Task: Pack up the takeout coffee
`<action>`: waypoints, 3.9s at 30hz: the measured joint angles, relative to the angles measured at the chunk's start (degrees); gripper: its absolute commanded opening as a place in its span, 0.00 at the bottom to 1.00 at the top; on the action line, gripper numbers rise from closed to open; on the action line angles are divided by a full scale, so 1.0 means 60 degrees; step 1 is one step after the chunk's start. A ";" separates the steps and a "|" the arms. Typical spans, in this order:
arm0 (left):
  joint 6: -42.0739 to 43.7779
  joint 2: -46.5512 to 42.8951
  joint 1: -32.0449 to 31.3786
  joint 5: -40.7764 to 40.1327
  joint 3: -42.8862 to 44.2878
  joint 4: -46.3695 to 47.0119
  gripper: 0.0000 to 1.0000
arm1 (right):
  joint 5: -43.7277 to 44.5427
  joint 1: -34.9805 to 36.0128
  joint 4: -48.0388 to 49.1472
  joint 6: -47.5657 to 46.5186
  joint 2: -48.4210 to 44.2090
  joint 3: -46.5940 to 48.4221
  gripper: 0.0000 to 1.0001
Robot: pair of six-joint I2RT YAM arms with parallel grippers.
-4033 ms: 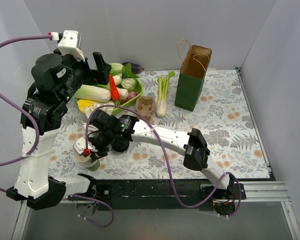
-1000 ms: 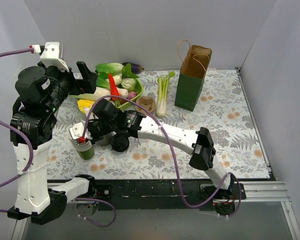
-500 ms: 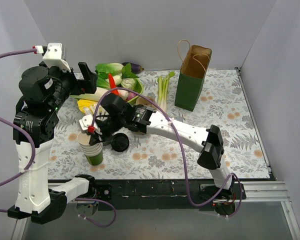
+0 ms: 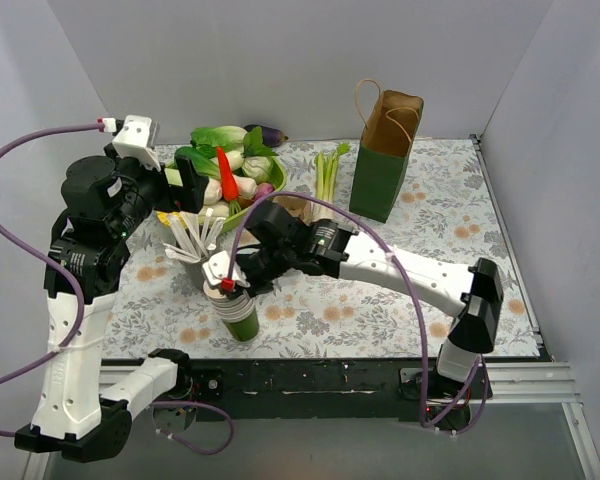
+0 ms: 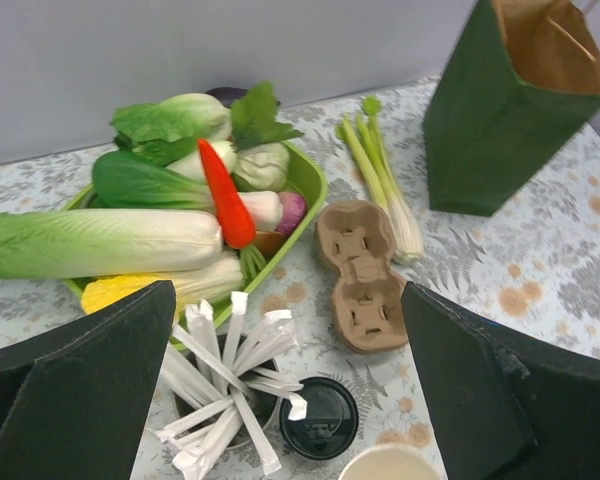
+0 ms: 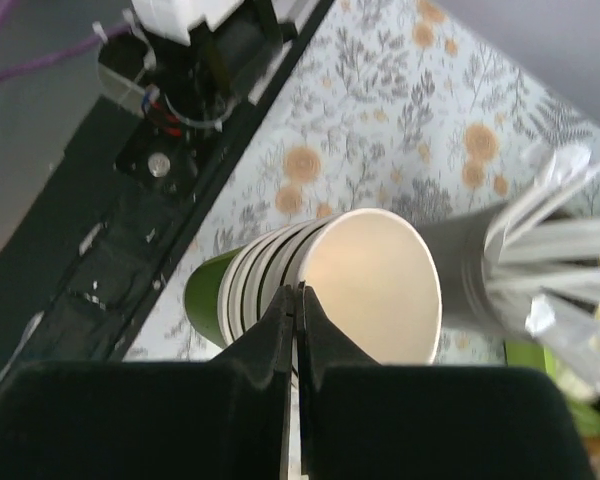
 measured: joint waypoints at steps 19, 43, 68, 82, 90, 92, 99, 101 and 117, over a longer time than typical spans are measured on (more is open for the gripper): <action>0.0834 0.2025 -0.0007 0.4404 -0.0554 -0.0368 0.95 | 0.3697 -0.1020 0.2390 -0.0474 -0.5402 -0.6892 0.01; 0.1610 0.3508 -0.0124 0.7071 -0.1300 -0.0459 0.92 | 0.3045 -0.2812 0.0659 0.1545 -0.3993 -0.5519 0.21; -0.2259 0.5326 -0.0747 0.8298 -0.2390 0.1388 0.92 | 0.4481 -0.3468 -0.0484 0.3355 -0.4153 -0.4197 0.01; -0.3963 0.6779 -0.1450 0.8637 -0.2142 0.2674 0.89 | 0.4521 -0.3636 -0.0233 0.3832 -0.4233 -0.4197 0.01; -0.4138 0.7053 -0.1723 0.8652 -0.2029 0.2991 0.88 | 0.4386 -0.3654 -0.0189 0.3814 -0.4218 -0.4135 0.01; -0.4138 0.7053 -0.1778 0.8601 -0.1963 0.2958 0.88 | 0.4393 -0.3676 -0.0514 0.3738 -0.4084 -0.3752 0.01; -0.3781 0.6710 -0.1610 0.7978 -0.1654 0.2677 0.88 | 0.4798 -0.3690 -0.1596 0.2965 -0.3945 -0.1239 0.01; -0.3617 0.6492 -0.1548 0.7745 -0.1650 0.2659 0.88 | 0.5111 -0.3712 -0.1876 0.2725 -0.4317 -0.1027 0.01; -0.2652 0.6014 -0.1188 0.7074 -0.1275 0.2237 0.88 | 0.5894 -0.9548 -0.2670 0.1752 -0.7439 -0.6951 0.01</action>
